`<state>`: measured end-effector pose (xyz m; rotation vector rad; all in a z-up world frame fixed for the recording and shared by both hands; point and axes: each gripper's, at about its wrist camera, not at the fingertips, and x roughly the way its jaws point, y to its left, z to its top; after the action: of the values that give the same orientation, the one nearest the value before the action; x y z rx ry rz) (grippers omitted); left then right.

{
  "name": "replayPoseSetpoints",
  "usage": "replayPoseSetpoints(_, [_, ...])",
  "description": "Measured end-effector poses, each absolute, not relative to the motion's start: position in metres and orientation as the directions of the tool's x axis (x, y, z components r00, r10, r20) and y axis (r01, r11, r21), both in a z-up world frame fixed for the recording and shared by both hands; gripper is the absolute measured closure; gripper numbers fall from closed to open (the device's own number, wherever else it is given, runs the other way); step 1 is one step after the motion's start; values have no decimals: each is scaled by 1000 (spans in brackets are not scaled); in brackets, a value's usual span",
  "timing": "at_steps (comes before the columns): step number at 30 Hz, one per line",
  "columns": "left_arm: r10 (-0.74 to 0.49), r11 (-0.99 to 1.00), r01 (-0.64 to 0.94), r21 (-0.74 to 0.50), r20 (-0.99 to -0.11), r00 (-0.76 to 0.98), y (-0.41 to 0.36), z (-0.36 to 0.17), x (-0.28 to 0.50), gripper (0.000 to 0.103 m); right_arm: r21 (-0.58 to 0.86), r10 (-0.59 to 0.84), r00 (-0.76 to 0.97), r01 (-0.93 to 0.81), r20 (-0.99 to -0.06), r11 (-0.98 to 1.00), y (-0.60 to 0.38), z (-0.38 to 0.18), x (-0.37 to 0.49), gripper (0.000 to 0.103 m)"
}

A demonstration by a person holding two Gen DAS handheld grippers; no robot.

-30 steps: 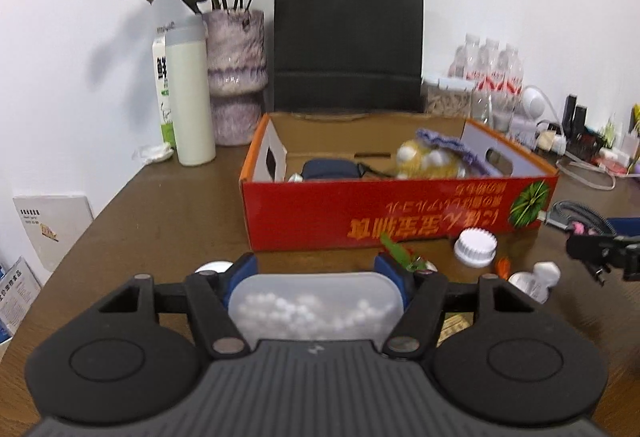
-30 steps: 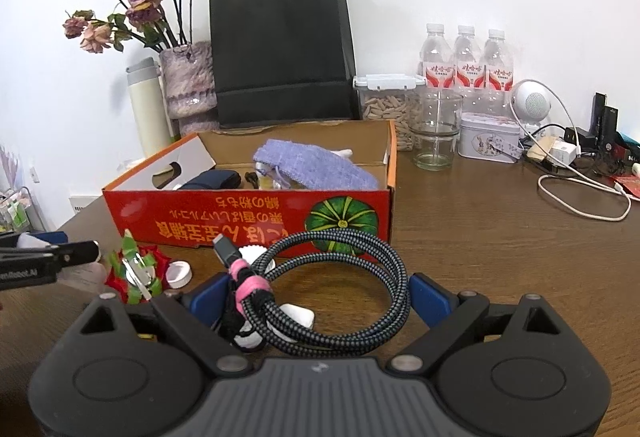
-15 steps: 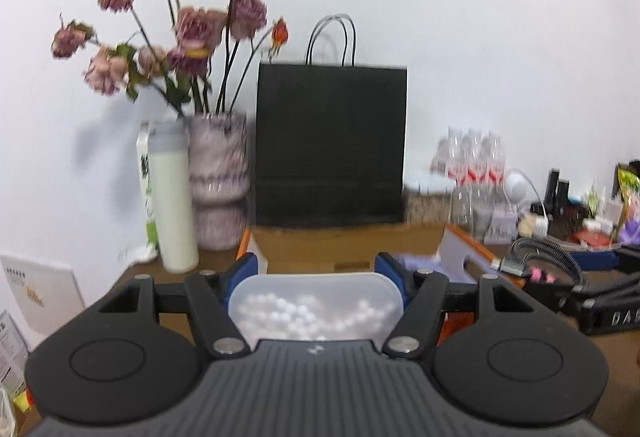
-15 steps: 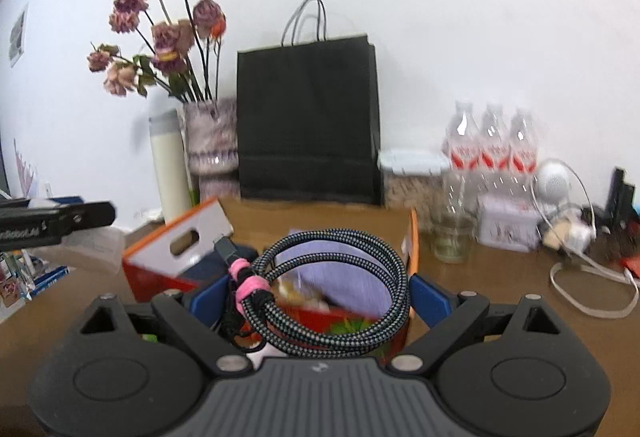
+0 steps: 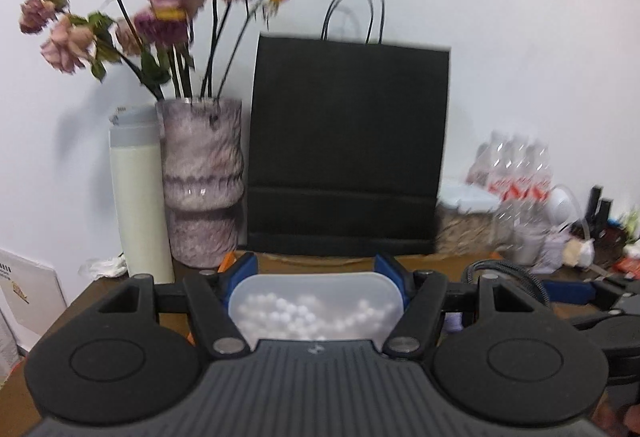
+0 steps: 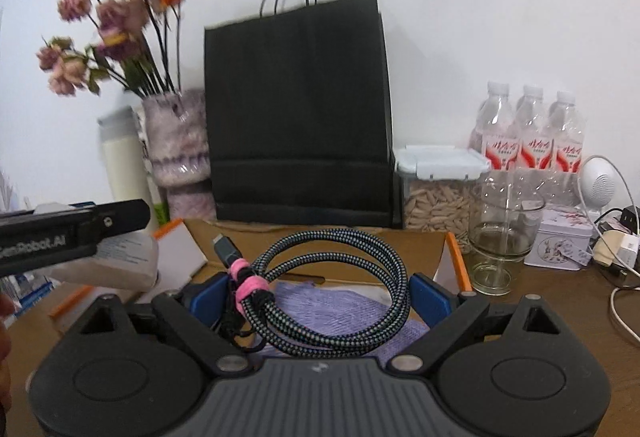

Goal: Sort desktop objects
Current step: 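Carry the cable and swab tub over the box with both grippers, then open both grippers to drop the cable and swab tub into the box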

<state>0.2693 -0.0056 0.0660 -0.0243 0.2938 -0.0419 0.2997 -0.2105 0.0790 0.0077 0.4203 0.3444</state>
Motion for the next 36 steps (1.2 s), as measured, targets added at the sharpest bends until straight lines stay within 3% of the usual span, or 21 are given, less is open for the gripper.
replayPoseSetpoints(6, [-27,999,32,8,-368,929,-7,38,290,37,72,317,831,-321,-457,944,-212,58,317,8])
replayPoseSetpoints(11, [-27,999,40,28,-372,928,-10,30,286,36,83,324,828,-322,-458,943,-213,55,313,5])
replayPoseSetpoints(12, [-24,999,39,33,-370,929,-10,30,284,33,86,325,828,-323,-458,943,-214,55,311,0])
replayPoseSetpoints(14, [-14,999,31,41,-363,932,-12,31,281,15,83,320,831,-318,-456,944,-215,56,309,0])
replayPoseSetpoints(15, [-6,999,24,44,-357,934,-13,32,279,1,81,318,833,-317,-454,945,-215,57,309,0])
replayPoseSetpoints(36, [31,999,-25,23,-322,946,7,50,244,0,91,348,850,-341,-395,936,-221,80,276,0])
